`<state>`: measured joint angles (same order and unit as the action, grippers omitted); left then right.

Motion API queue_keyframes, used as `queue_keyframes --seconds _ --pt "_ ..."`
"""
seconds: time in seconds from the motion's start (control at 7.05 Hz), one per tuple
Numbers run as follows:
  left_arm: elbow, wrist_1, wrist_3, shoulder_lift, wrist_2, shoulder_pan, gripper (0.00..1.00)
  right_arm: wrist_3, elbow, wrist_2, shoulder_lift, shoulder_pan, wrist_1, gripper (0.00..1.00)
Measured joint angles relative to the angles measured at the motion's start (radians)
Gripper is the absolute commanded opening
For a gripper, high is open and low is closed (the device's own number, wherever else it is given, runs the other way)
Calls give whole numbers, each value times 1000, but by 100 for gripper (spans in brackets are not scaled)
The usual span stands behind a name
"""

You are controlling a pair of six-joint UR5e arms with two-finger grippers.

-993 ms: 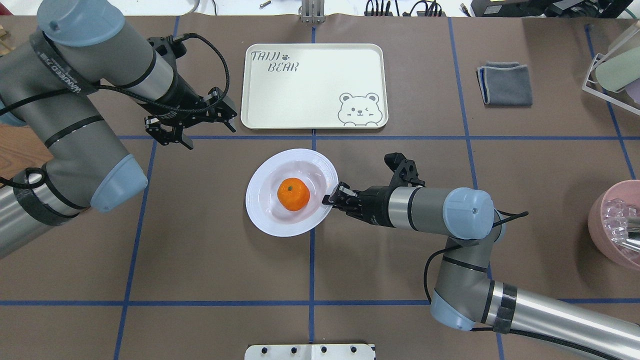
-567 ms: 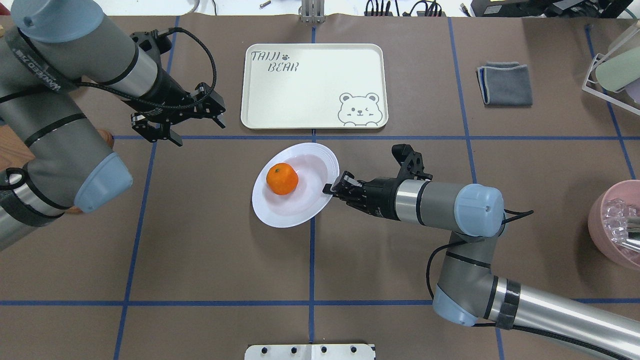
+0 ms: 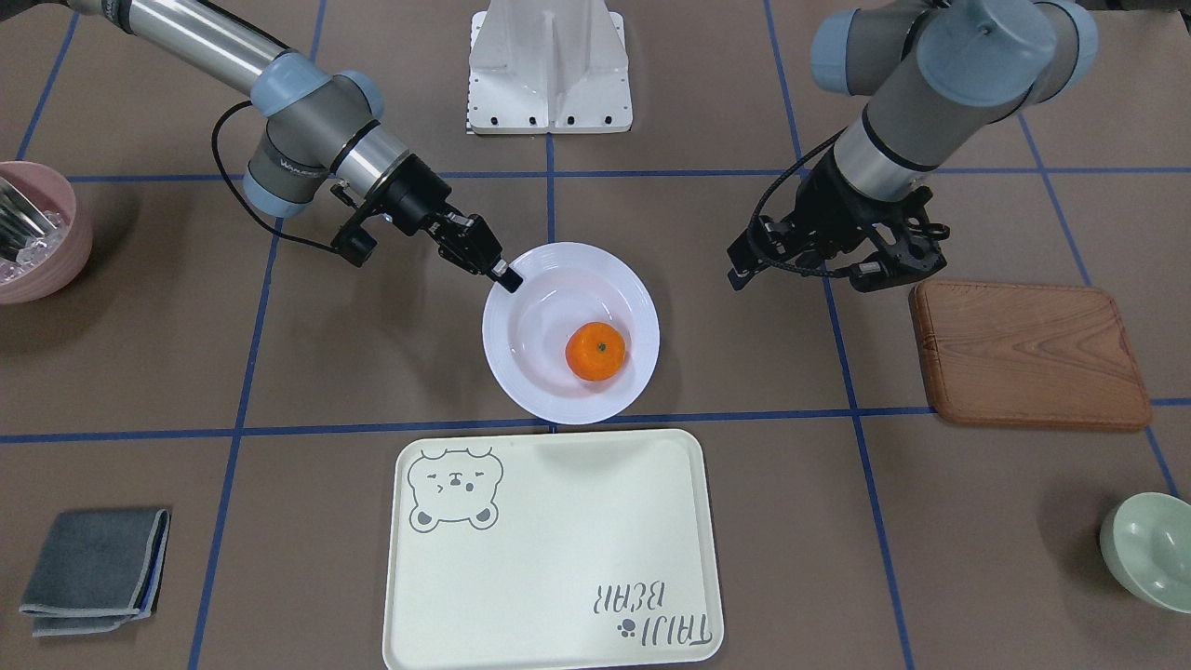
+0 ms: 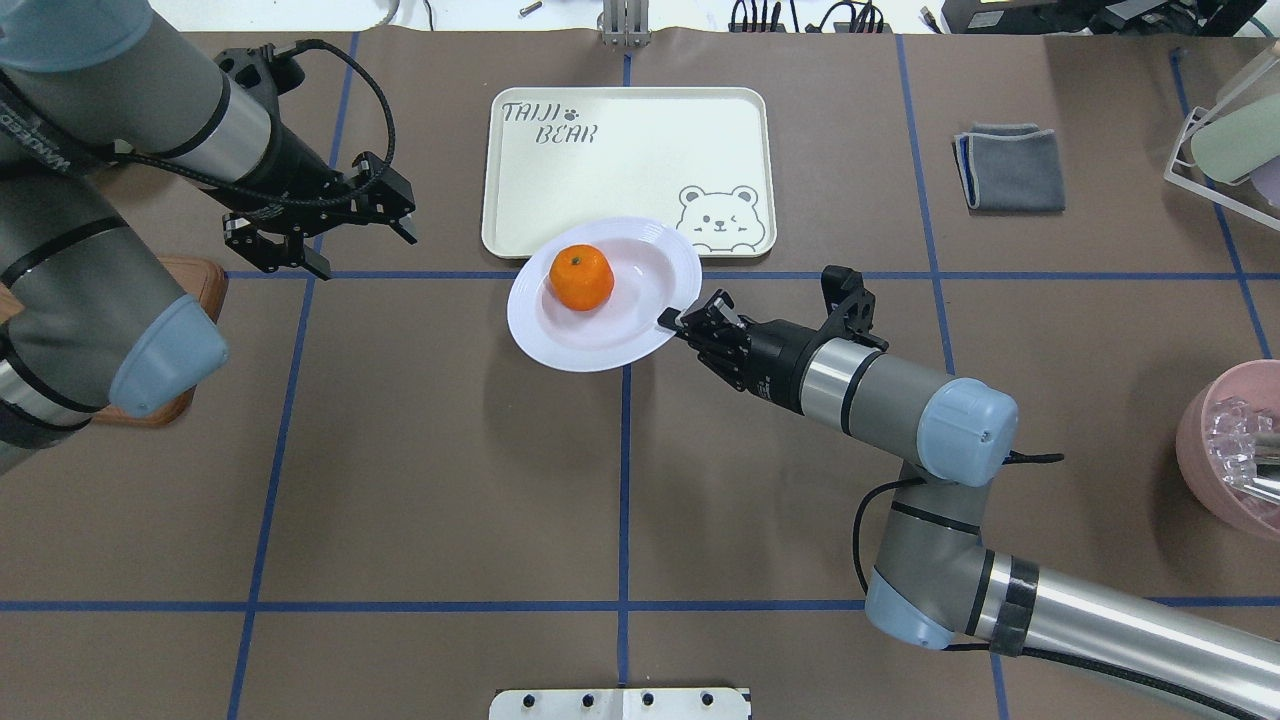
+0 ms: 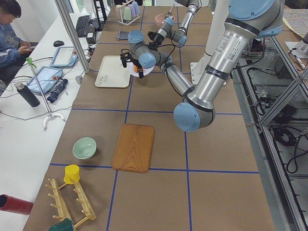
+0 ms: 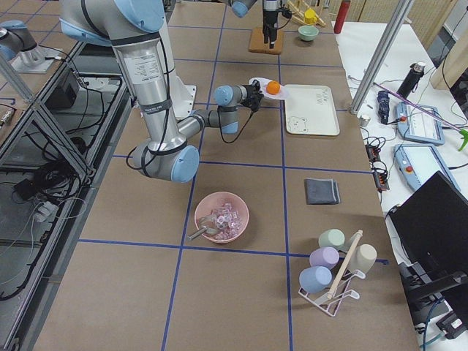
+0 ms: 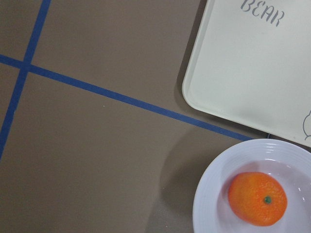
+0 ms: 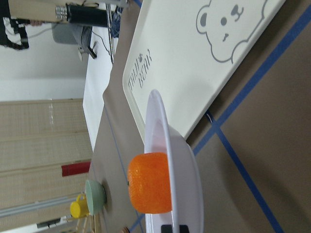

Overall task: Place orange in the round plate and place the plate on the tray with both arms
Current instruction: 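Slide the plate with the right gripper onto the cream bear tray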

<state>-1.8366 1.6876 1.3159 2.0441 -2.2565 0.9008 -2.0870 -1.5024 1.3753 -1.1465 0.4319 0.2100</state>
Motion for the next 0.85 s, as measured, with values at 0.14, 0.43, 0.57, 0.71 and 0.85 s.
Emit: queue_keyframes --seconds 0.14,0.43,0.57,0.71,0.85 --pt "-2 0 -13 -10 0 20 98 -54 42 -90 28 0 -1 0" --pt "-12 -1 -21 -22 3 48 98 -163 194 -245 136 4 7 0" --pt "-26 -2 -23 -37 6 52 98 -246 263 -318 192 6 42 0" --pt "-39 -2 -24 -51 8 52 98 -327 305 -368 248 11 129 0" --pt "-48 -2 -24 -58 9 51 98 -392 332 -398 300 18 227 0"
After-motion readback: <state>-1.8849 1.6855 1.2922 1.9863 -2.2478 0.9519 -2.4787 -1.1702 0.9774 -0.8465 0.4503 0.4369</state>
